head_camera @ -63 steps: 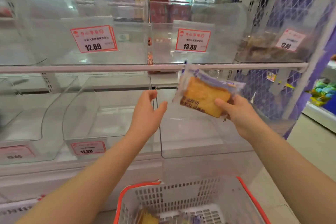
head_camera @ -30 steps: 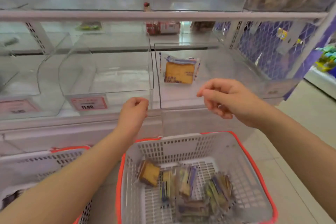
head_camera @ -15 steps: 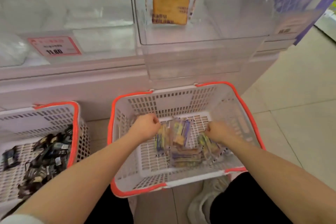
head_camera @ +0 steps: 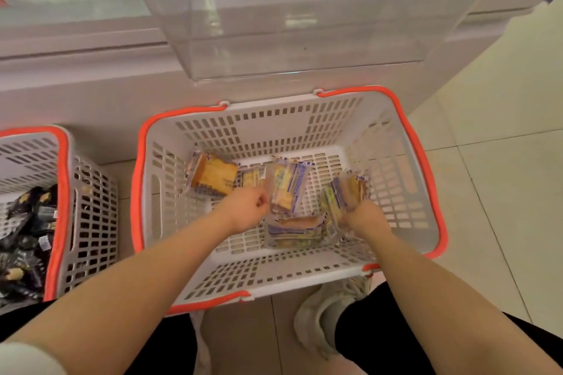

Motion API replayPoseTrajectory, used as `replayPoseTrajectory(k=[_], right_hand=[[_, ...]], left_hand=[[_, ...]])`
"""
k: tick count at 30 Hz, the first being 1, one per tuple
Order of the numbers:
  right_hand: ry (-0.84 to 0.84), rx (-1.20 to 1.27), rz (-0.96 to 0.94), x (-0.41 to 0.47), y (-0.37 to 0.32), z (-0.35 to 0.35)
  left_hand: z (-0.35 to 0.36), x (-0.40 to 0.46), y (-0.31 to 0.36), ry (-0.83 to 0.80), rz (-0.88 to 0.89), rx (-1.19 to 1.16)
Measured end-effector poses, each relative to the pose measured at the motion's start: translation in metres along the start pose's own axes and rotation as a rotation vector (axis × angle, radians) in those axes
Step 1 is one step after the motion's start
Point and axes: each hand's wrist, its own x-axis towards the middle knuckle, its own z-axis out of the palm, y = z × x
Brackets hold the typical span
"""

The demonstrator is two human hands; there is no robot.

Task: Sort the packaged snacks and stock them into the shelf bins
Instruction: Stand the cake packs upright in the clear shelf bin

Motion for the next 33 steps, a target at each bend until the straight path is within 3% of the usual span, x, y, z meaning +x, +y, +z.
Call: replayPoseTrajectory(k=[7,12,16,18,20,24,25,27,29,30,33], right_hand=[[-0.102,0.651,-0.029,-0.042,-0.048,-0.029],[-0.345,1.052,-0.082,-0.110,-0.078,-0.051],[-0.469,1.092,-0.201,-0.168,-0.094,-0.065],[-0.487,1.062,-0.291,-0.190,-0.098,-0.075],[-0.405,0.981,-0.438,-0.204,-0.098,-0.084],[0.264,0.734,-0.674,-0.202,-0.087,-0.097],[0.304,0.722,-0.670,-0.200,-0.085,-0.099],[0.048,0.795,-0.655,-0.203,-0.087,-0.101],[-0.308,0.972,-0.647,-0.209,-0.092,-0.096],[-0.392,1.046,-0.654,-0.213,-0.095,-0.094],[-0.358,1.093,-0.710,-0.217,-0.099,-0.089]], left_hand=[[-0.005,-0.016,0.032,0.052,0.241,0.125],[-0.007,-0.053,0.048,0.287,0.367,0.212],[-0.024,-0.077,0.054,0.583,0.298,0.228],[-0.040,-0.088,0.055,0.657,0.302,0.150],[-0.058,-0.102,0.057,0.681,0.320,-0.050],[-0.083,-0.127,0.057,0.663,0.260,-0.512],[-0.088,-0.133,0.057,0.629,0.255,-0.667],[-0.099,-0.144,0.059,0.554,0.267,-0.917],[-0.106,-0.154,0.060,0.518,0.273,-1.038],[-0.108,-0.157,0.060,0.507,0.271,-1.071],[-0.115,-0.167,0.060,0.546,0.297,-1.102]])
